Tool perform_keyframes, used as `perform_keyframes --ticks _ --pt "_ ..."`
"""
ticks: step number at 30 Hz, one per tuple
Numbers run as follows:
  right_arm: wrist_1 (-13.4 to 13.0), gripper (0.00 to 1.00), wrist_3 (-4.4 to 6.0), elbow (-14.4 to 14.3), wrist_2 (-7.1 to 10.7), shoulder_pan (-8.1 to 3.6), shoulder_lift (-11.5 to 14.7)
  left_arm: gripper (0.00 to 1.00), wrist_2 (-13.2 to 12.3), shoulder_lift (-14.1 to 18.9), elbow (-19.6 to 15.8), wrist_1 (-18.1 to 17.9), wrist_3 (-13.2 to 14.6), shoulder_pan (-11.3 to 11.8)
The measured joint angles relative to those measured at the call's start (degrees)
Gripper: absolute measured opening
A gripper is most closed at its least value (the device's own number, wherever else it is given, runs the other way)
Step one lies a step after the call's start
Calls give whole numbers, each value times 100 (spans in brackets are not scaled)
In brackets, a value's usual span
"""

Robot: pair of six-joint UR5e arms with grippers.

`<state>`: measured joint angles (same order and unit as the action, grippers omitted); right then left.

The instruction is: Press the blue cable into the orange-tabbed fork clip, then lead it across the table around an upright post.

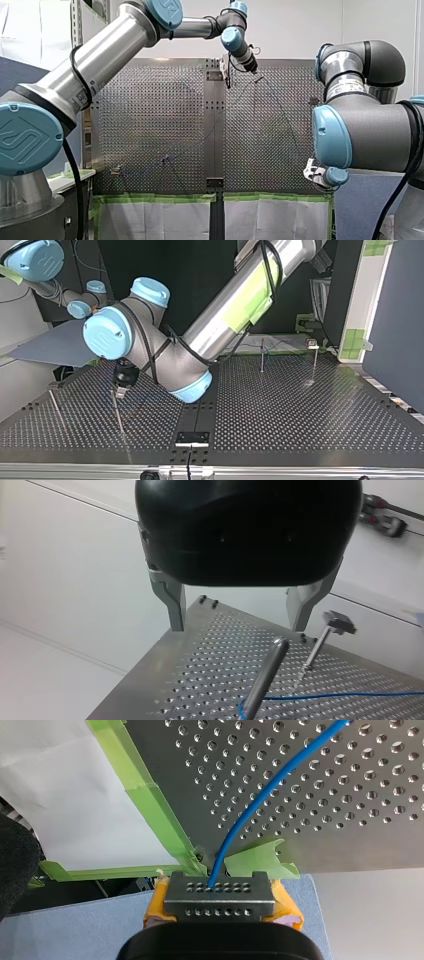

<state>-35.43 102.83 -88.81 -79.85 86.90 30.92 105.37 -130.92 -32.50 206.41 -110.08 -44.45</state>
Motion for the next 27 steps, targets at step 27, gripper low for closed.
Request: perform_keyframes --ticks 27 --pt "19 0 33 31 115 39 0 100 501 -155 0 195 1543 -196"
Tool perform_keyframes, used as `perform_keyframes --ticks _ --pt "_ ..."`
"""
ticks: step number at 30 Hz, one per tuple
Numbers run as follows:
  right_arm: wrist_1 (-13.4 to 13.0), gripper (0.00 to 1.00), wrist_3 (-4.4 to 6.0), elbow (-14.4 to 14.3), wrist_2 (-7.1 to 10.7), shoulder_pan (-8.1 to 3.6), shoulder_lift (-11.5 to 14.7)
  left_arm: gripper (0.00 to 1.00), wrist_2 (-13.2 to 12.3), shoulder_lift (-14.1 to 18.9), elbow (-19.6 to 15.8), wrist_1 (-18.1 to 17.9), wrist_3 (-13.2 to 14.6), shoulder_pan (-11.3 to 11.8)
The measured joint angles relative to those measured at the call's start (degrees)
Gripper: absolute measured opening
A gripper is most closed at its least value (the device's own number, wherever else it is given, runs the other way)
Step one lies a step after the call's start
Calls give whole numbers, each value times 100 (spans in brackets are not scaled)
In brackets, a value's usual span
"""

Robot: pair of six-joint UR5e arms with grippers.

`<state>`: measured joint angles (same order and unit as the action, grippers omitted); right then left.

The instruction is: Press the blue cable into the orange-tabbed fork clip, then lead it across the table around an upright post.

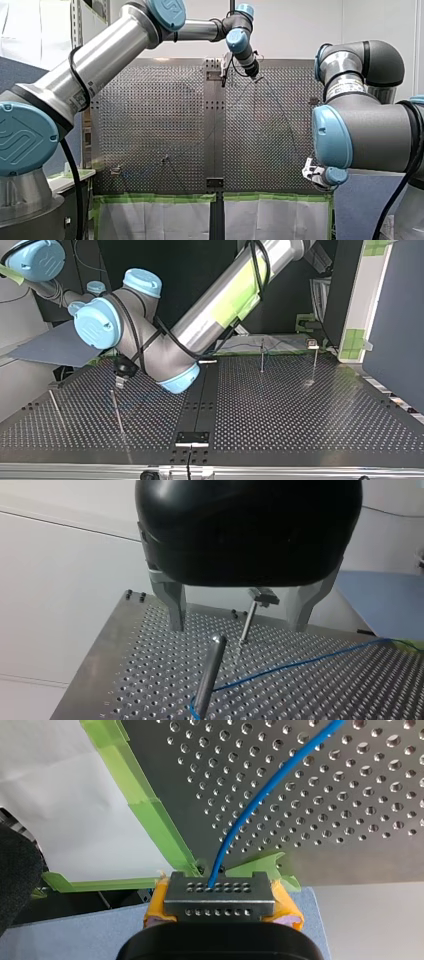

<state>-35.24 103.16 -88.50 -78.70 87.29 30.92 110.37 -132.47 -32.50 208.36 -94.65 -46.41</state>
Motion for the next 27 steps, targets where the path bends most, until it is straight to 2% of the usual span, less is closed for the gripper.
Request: perform_keyframes --ticks 5,12,15,20,27 --pt "13 0 -11 2 2 2 1 100 198 -59 0 -11 35 -22" --pt "16 0 -24 3 3 3 2 100 600 -78 0 -2 -282 -57" --pt "26 0 -42 3 3 4 2 100 725 -78 0 4 -339 -76" --pt "48 0 -87 4 3 10 4 100 859 -78 1 5 -366 -112" --pt "52 0 -101 3 26 19 4 100 900 -79 0 10 -373 -146"
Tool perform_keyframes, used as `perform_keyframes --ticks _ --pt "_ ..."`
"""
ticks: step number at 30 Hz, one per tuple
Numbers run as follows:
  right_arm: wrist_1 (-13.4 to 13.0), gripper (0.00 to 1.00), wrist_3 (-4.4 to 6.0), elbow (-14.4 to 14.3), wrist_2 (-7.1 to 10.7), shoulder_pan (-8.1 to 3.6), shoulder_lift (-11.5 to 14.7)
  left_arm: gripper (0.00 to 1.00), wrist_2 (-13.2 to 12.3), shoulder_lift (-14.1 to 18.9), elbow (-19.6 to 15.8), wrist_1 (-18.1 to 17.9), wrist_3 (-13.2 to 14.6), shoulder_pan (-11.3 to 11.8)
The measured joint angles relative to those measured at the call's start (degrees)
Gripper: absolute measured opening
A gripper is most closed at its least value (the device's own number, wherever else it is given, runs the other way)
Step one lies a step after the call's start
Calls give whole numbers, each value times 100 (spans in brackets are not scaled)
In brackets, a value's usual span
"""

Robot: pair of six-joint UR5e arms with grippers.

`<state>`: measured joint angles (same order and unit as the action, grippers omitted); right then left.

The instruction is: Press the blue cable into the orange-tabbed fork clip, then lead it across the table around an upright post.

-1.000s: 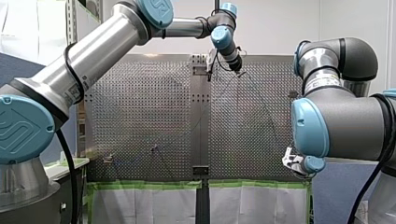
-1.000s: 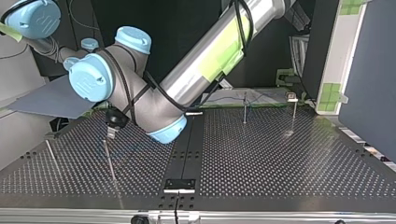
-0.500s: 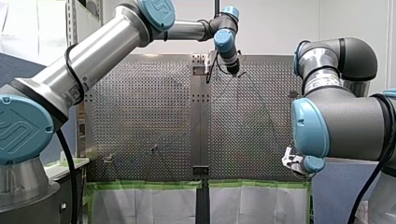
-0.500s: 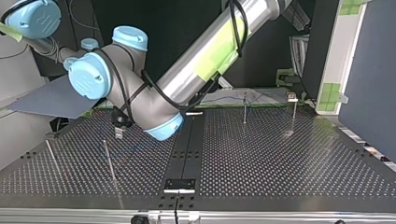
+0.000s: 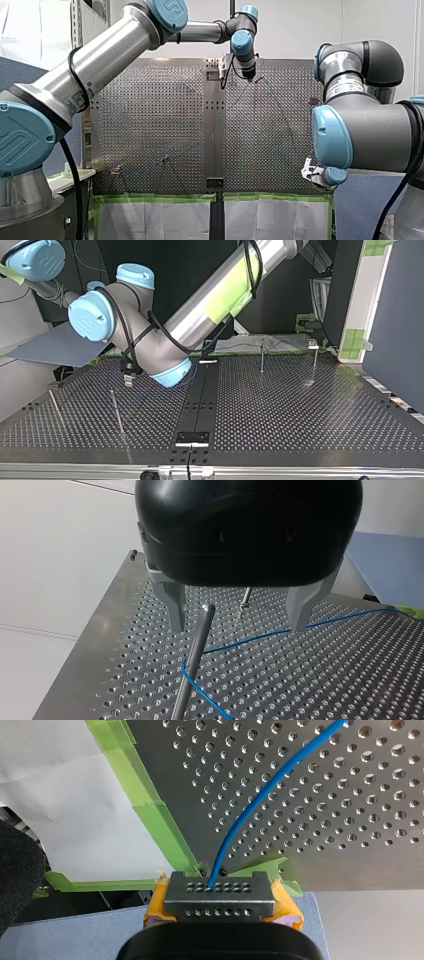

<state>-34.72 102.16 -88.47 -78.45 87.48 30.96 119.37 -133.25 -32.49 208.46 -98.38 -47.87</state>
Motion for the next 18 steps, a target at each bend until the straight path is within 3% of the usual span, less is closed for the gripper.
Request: perform_keyframes --ticks 18 --pt "10 0 -9 3 36 7 8 100 111 18 0 -101 -107 -98"
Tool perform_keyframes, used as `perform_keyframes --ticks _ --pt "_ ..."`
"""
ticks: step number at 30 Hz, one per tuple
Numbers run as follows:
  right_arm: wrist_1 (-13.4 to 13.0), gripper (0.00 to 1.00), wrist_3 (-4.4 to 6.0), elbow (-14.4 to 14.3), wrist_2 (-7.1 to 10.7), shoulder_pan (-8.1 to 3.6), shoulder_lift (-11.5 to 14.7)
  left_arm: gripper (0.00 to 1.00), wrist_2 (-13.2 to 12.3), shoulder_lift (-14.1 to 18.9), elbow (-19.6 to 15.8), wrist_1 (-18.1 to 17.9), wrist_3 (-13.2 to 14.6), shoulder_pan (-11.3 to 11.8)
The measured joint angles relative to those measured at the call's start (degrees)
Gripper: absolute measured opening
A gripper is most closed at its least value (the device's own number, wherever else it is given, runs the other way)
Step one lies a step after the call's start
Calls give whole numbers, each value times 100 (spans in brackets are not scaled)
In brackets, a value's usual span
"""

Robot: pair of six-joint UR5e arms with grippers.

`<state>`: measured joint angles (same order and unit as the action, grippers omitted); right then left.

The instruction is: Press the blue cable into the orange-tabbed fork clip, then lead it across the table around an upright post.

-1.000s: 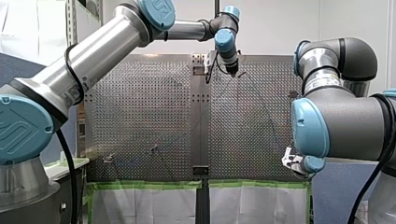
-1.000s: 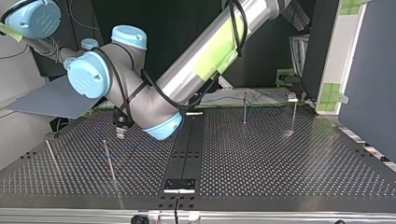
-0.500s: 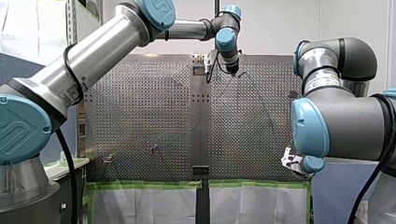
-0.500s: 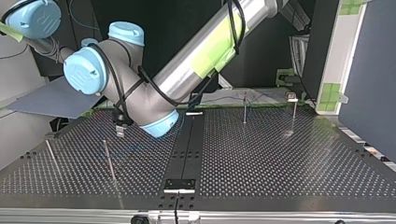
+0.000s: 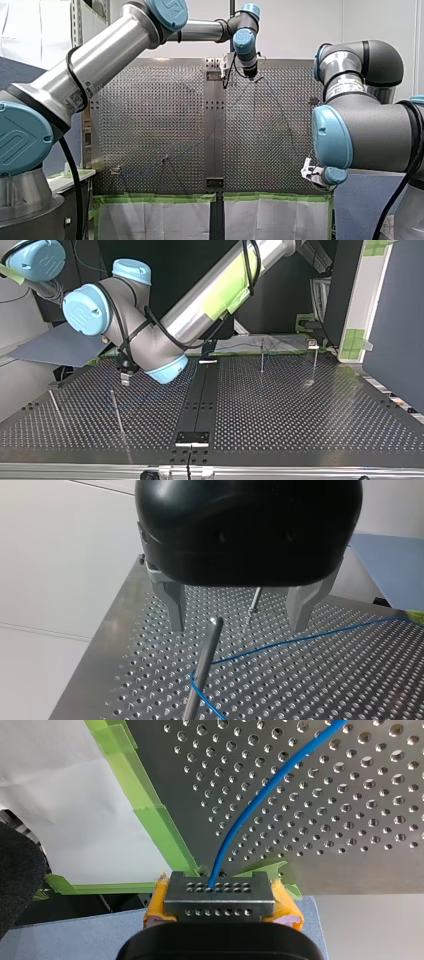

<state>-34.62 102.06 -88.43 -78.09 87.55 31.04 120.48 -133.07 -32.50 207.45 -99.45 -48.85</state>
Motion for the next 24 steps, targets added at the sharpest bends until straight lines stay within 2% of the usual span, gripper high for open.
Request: perform_keyframes --ticks 4,9,12,17,24 --pt "13 0 -1 7 -4 -1 9 100 28 77 -5 -123 -5 -102" --pt "23 0 -1 10 -6 -2 18 100 29 347 -98 -306 -5 -305" --pt "24 0 -1 10 -5 1 24 100 61 501 -223 -328 -8 -329" --pt "25 0 -1 12 21 8 31 100 59 750 -460 -390 -25 -247" --pt "25 0 -1 13 70 11 37 100 -281 1163 -871 -752 -269 85"
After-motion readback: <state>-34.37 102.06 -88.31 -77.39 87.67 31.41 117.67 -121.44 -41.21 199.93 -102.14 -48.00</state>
